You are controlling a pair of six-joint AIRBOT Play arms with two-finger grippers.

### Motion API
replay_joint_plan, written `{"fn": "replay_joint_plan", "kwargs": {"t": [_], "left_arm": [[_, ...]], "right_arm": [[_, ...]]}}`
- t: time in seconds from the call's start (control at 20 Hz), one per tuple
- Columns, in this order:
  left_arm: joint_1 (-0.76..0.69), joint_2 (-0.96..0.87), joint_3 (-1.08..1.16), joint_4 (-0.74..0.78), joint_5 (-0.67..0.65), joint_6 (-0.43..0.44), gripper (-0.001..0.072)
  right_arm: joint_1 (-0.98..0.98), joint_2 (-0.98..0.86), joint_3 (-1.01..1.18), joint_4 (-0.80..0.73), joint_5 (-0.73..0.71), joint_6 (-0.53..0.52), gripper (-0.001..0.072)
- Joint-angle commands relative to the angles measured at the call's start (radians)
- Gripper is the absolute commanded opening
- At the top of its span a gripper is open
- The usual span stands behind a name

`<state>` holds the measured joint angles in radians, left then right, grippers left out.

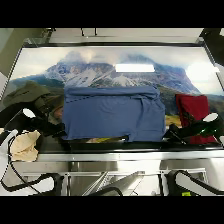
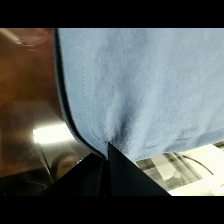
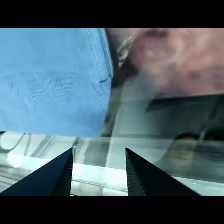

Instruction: Fold the shirts.

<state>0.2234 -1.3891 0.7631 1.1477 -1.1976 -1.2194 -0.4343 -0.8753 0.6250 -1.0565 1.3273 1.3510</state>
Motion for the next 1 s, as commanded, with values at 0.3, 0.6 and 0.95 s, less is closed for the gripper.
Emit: {"fn": "replay_joint_plan", "kwargs": {"t": [0.3,0.6,0.95], "left_arm": [[0.0,0.001,0.0,0.001,-0.034,0.003,0.0012],[0.0,0.001,0.0,0.002,-0.033,0.003,0.0012],[0.02,0.002,0.062,0.008,-0.154,-0.004,0.0011]], "right_arm": [[0.002,-0.072,-0.067,0.206,-0.07,-0.175,0.0363],[0.002,-0.085,-0.069,0.205,-0.067,-0.201,0.0362],[-0.003,-0.069,-0.051,0.362,0.07,-0.333,0.0015]]}}
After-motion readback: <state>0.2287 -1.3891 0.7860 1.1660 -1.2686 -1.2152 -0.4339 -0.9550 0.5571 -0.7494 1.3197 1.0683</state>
